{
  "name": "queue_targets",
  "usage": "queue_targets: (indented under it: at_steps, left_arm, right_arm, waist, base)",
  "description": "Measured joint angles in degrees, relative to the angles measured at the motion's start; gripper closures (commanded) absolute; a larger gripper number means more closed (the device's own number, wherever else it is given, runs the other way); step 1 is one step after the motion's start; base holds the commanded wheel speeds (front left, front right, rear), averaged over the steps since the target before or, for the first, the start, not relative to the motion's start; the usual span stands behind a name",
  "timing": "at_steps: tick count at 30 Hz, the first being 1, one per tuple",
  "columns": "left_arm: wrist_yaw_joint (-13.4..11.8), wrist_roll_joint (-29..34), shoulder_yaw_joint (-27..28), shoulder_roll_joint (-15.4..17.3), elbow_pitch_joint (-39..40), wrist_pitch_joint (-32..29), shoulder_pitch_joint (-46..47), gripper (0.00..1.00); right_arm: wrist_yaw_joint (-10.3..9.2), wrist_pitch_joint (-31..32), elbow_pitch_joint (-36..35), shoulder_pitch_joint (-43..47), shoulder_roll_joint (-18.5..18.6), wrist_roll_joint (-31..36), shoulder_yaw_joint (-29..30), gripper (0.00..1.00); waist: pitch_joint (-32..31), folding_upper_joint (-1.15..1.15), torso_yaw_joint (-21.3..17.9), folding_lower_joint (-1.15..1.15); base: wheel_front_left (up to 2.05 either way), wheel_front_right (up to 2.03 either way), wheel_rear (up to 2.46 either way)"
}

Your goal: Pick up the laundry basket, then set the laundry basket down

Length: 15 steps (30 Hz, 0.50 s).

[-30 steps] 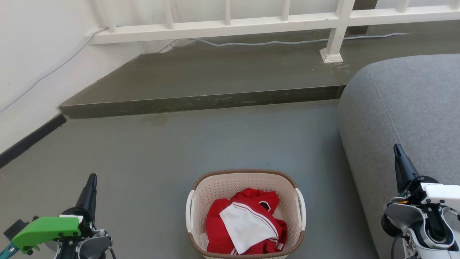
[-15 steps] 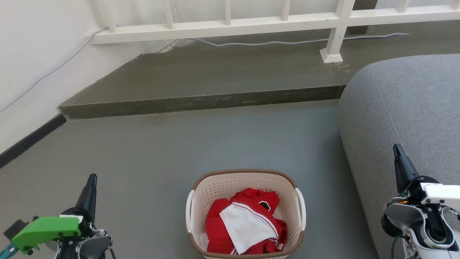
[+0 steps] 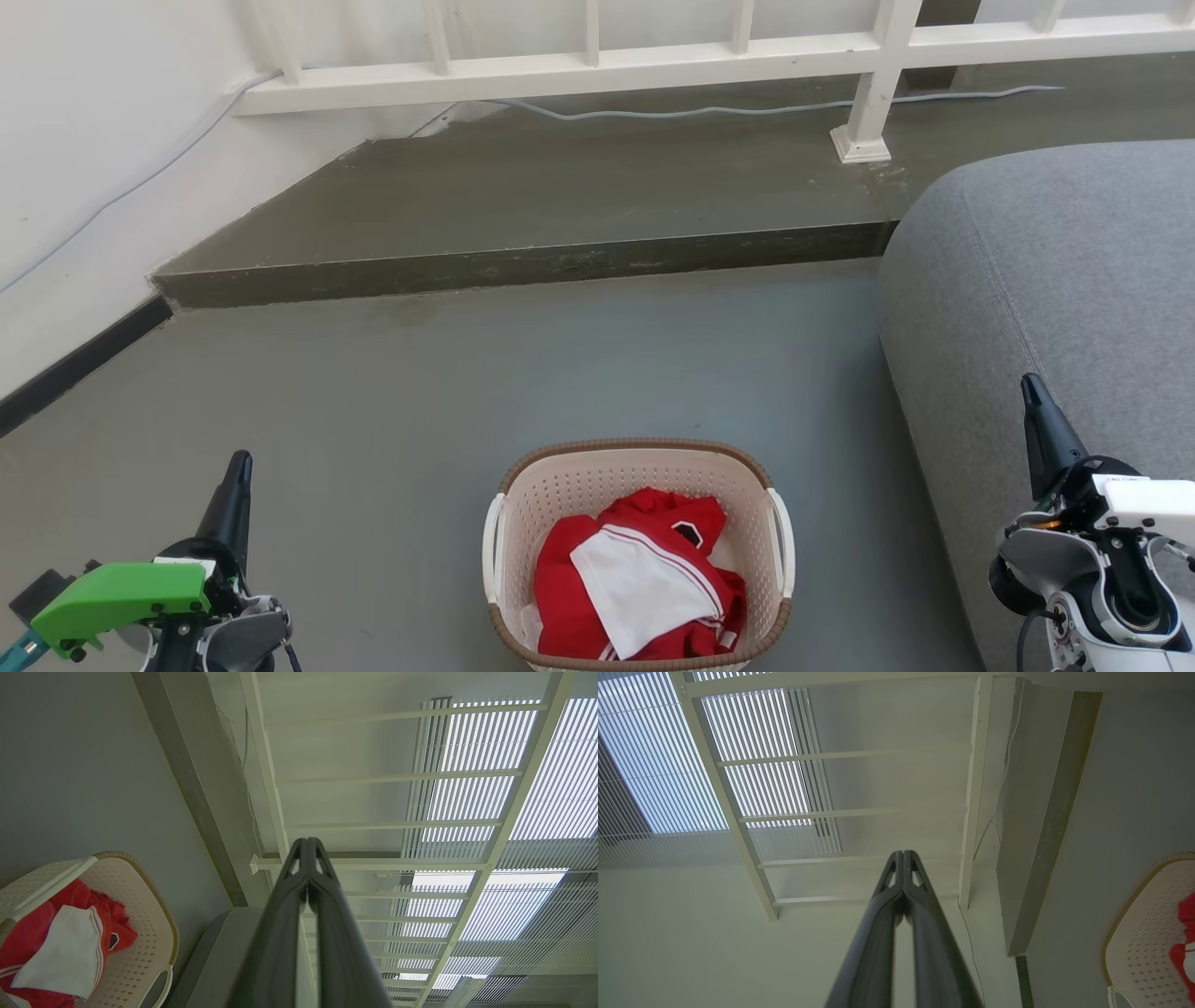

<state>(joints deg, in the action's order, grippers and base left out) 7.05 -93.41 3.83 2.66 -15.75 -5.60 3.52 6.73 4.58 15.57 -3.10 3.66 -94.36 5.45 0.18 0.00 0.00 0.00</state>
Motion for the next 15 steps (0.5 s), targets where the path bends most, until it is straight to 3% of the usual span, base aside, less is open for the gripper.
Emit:
queue_targets:
  at_steps: [15]
  left_arm:
    - [0.0, 0.01, 0.02, -0.01, 0.0, -0.18, 0.0, 1.0]
  right_arm:
    - [0.0, 0.0, 0.01, 0.0, -0.03, 0.07, 0.04, 1.0]
  waist:
    - [0.0, 0.0, 0.0, 0.0]
  base:
    - [0.0, 0.0, 0.0]
